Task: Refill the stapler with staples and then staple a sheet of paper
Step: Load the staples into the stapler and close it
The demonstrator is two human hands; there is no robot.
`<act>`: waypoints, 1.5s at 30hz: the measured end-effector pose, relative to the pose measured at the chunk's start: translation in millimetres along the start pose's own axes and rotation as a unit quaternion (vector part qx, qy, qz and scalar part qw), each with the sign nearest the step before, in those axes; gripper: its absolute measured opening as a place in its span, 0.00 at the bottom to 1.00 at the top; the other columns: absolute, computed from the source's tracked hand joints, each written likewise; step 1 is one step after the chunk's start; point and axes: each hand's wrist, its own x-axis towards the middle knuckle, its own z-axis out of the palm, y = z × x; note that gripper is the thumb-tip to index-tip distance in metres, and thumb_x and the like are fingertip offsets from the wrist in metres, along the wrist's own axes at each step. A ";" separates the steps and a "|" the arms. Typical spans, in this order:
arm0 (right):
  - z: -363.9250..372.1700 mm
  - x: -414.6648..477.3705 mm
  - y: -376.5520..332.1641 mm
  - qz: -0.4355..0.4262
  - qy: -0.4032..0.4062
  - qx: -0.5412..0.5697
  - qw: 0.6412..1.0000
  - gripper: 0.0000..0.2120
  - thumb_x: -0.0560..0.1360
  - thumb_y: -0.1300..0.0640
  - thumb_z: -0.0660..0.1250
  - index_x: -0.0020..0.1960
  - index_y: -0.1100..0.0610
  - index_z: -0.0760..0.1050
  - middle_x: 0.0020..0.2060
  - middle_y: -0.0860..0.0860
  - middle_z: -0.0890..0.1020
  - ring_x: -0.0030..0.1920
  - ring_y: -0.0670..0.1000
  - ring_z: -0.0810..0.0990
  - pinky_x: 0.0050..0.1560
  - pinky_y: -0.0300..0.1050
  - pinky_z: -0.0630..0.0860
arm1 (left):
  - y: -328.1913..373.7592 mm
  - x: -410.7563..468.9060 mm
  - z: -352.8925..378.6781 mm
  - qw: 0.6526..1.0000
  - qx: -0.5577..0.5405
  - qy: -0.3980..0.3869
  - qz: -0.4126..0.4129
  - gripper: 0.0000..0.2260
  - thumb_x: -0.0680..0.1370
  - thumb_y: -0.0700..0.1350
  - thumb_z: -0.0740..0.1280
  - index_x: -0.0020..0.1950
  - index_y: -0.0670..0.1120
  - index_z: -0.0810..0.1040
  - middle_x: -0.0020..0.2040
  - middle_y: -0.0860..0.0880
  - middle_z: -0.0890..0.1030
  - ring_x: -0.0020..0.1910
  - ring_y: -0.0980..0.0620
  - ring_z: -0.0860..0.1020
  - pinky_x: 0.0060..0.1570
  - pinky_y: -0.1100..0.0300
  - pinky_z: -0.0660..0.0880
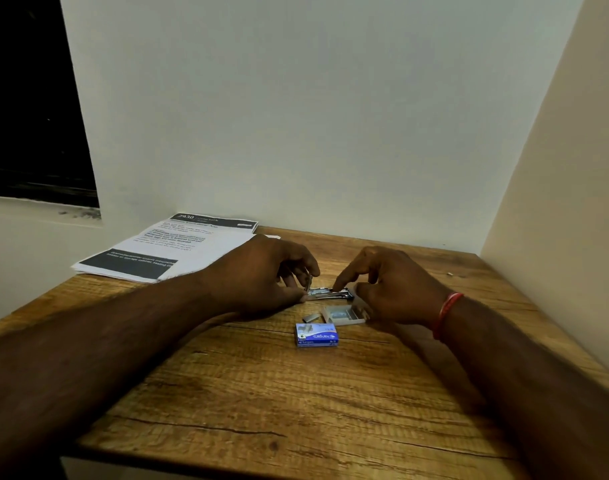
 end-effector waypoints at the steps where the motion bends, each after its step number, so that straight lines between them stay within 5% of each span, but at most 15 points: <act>1: -1.1 -0.6 -0.2 0.005 -0.002 -0.003 1.000 0.19 0.79 0.65 0.71 0.53 0.41 0.90 0.52 0.42 0.82 0.49 0.40 0.77 0.46 0.39 0.73 | 0.0 0.1 -0.1 1.000 0.000 0.001 -0.001 0.15 0.76 0.43 0.83 0.59 0.58 0.88 0.48 0.59 0.90 0.47 0.63 0.88 0.52 0.61 0.86; 18: -0.1 0.5 -1.0 0.013 -0.005 0.011 1.000 0.19 0.80 0.64 0.72 0.53 0.39 0.90 0.52 0.41 0.83 0.48 0.41 0.79 0.43 0.34 0.71 | -3.7 1.9 2.3 1.000 0.000 -0.001 -0.002 0.16 0.76 0.44 0.84 0.59 0.58 0.88 0.49 0.59 0.90 0.48 0.65 0.87 0.49 0.66 0.83; 25: -3.2 0.7 4.4 0.038 -0.001 0.053 0.998 0.18 0.79 0.64 0.71 0.52 0.43 0.92 0.47 0.41 0.87 0.48 0.41 0.83 0.46 0.38 0.79 | -5.2 2.0 3.4 1.000 0.000 0.000 -0.001 0.15 0.76 0.45 0.84 0.59 0.59 0.88 0.48 0.60 0.90 0.48 0.64 0.88 0.46 0.70 0.77; 28: -4.5 1.3 7.2 0.044 -0.015 0.056 0.997 0.15 0.80 0.62 0.73 0.53 0.43 0.91 0.46 0.39 0.87 0.47 0.37 0.83 0.43 0.32 0.75 | -5.7 2.5 5.5 1.000 0.009 0.006 0.001 0.15 0.77 0.46 0.83 0.61 0.59 0.88 0.49 0.61 0.90 0.48 0.64 0.87 0.46 0.70 0.76; 35: -2.7 0.6 12.3 0.048 -0.012 0.097 0.994 0.10 0.77 0.58 0.80 0.51 0.42 0.92 0.45 0.41 0.90 0.49 0.44 0.87 0.47 0.41 0.84 | 2.1 -1.2 13.7 0.996 0.080 0.005 0.046 0.17 0.82 0.58 0.77 0.71 0.65 0.85 0.58 0.64 0.87 0.52 0.65 0.84 0.52 0.60 0.81; 45: 3.8 0.0 8.8 0.060 0.003 0.106 0.993 0.09 0.75 0.57 0.81 0.48 0.42 0.92 0.43 0.39 0.91 0.48 0.41 0.87 0.49 0.43 0.86 | -4.2 2.7 20.0 0.987 0.128 -0.046 0.091 0.16 0.88 0.55 0.69 0.76 0.66 0.82 0.61 0.59 0.85 0.59 0.60 0.80 0.58 0.50 0.81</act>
